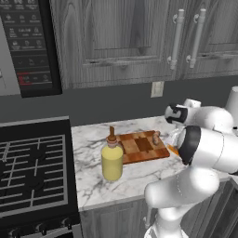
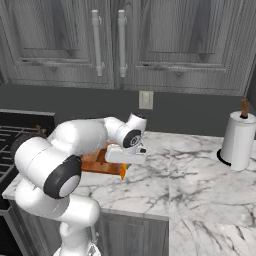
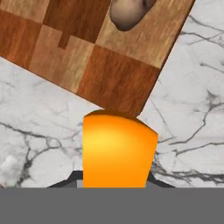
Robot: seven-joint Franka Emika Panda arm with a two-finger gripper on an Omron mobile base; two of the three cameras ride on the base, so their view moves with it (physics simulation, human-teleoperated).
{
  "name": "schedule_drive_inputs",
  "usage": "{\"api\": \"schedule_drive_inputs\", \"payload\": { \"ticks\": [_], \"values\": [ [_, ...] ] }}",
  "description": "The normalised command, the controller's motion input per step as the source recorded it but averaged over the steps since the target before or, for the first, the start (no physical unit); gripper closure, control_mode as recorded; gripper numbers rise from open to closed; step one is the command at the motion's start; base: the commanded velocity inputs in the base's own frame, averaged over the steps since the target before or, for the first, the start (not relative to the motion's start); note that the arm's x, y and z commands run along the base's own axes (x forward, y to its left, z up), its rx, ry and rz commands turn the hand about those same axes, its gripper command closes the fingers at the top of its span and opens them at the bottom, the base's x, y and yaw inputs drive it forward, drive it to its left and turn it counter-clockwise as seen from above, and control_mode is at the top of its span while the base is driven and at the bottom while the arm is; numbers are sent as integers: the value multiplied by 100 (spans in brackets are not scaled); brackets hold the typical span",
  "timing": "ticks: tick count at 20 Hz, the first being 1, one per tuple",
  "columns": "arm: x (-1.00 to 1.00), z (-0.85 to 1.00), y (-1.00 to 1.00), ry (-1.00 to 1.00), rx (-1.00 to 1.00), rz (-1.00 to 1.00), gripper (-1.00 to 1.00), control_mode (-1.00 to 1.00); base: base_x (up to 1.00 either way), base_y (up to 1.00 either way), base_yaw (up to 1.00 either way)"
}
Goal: Retrieve the reheated potato from the microwave, then place the potato, cheese, and condiment on the cutting board.
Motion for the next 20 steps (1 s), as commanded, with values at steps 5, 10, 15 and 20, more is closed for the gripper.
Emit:
{"api": "schedule_drive_inputs", "payload": {
  "ticks": [5,10,15,20],
  "values": [
    [-3,40,62,-3,-8,-1,100,-100,0,0,0],
    [8,34,66,-1,-10,-8,100,-100,0,0,0],
    [28,13,66,-3,-15,-16,100,-100,0,0,0],
    [48,0,43,0,-10,-18,100,-100,0,0,0]
  ]
}}
